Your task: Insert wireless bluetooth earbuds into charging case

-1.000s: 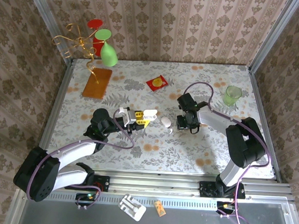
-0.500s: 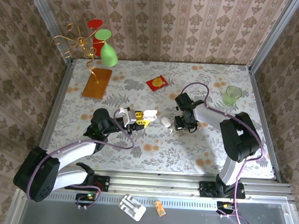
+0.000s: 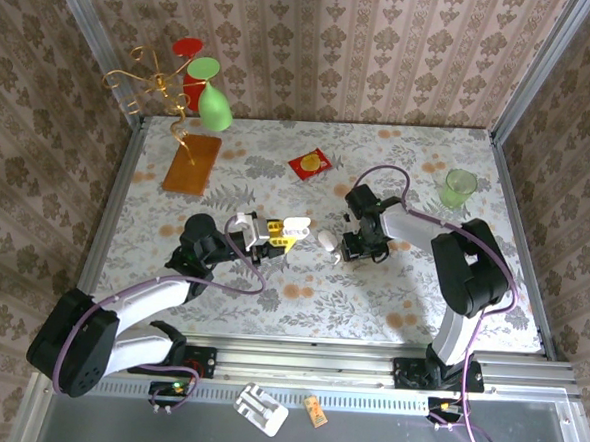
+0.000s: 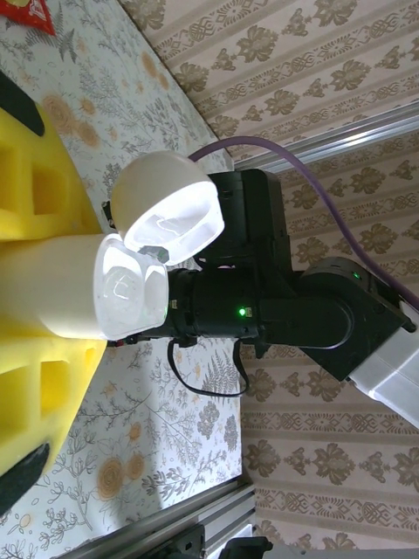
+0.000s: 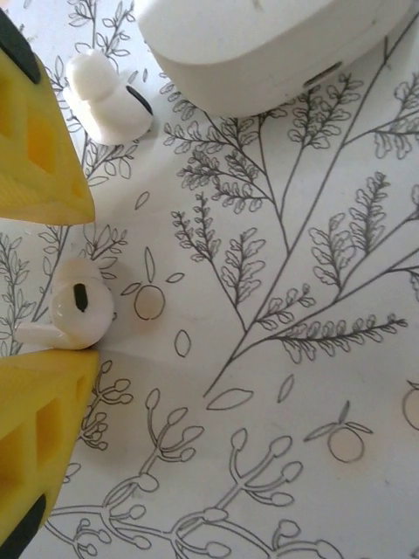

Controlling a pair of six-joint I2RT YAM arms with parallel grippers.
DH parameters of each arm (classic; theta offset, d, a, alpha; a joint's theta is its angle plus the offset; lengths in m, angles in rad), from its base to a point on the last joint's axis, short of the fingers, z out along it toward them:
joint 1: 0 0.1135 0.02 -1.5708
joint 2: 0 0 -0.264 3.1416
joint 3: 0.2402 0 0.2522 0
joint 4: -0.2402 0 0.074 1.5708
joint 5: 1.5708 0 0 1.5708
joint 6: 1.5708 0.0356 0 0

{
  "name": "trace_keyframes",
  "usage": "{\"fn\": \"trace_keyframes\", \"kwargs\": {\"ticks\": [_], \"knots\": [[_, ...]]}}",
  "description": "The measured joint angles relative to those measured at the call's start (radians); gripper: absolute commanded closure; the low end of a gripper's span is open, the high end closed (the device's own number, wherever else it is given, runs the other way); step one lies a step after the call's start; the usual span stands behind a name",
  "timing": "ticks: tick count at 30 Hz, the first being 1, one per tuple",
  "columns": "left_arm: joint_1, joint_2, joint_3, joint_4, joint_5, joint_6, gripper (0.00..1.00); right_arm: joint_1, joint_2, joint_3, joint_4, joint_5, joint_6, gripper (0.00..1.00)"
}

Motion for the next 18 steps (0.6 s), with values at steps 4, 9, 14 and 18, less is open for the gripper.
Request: {"fn": "trace_keyframes", "kwargs": {"ticks": [4, 9, 14, 18], "knots": [[0.000, 0.016, 0.000, 0.001, 0.000, 0.000, 1.00, 0.000, -0.031, -0.027, -0.007, -0.025, 0.004, 0.59], [-0.009, 0.032, 0.000, 0.008, 0.000, 0.000, 1.00, -0.002, -0.039, -0.023, -0.021, -0.014, 0.000, 0.55], [-0.012, 0.030, 0.000, 0.008, -0.003, 0.000, 1.00, -0.005, -0.029, 0.023, -0.051, 0.008, -0.013, 0.57], [-0.013, 0.006, 0.000, -0.002, -0.008, 0.001, 1.00, -0.006, -0.003, 0.057, -0.055, 0.011, -0.037, 0.59]]}}
